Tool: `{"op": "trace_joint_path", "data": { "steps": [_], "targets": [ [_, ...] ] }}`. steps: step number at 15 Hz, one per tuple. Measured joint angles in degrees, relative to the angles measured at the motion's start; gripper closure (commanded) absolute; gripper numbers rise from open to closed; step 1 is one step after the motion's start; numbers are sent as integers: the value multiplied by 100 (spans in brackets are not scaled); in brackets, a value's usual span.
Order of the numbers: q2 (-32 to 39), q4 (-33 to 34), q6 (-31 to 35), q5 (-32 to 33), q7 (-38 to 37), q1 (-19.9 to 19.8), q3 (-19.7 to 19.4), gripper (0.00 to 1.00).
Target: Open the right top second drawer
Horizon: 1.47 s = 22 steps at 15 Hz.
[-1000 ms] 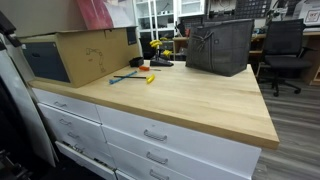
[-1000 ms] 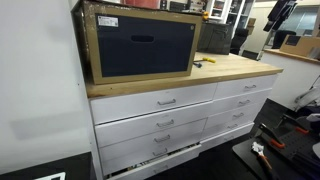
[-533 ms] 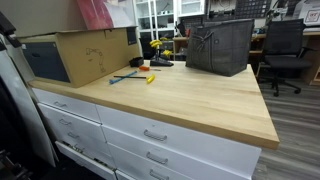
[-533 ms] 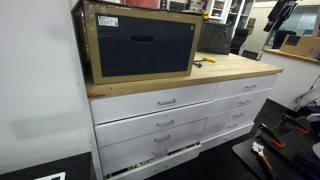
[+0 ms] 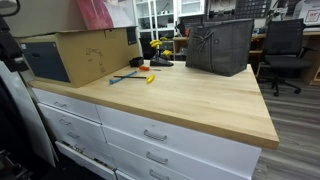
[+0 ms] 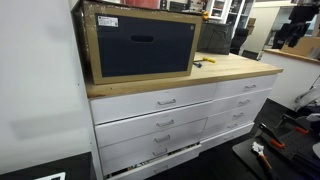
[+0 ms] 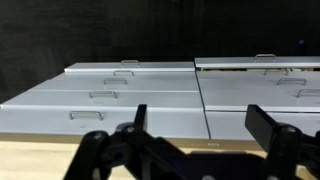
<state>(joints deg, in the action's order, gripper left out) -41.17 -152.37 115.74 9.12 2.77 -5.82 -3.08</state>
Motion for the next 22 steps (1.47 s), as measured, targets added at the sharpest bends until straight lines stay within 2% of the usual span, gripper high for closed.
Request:
{"op": "trace_joint_path", "data": {
  "steps": [5,13,16,22],
  "targets": [
    [713,-149,619,290,-365,-576,-312,0],
    [2930,-96,2428,825,-2095,-1068,-306,0],
    [3707,114,2726,1057,-2716,-1170,-406,0],
    [4870,689,3084,1597,-3749,-1119,-1034,0]
  ]
}}
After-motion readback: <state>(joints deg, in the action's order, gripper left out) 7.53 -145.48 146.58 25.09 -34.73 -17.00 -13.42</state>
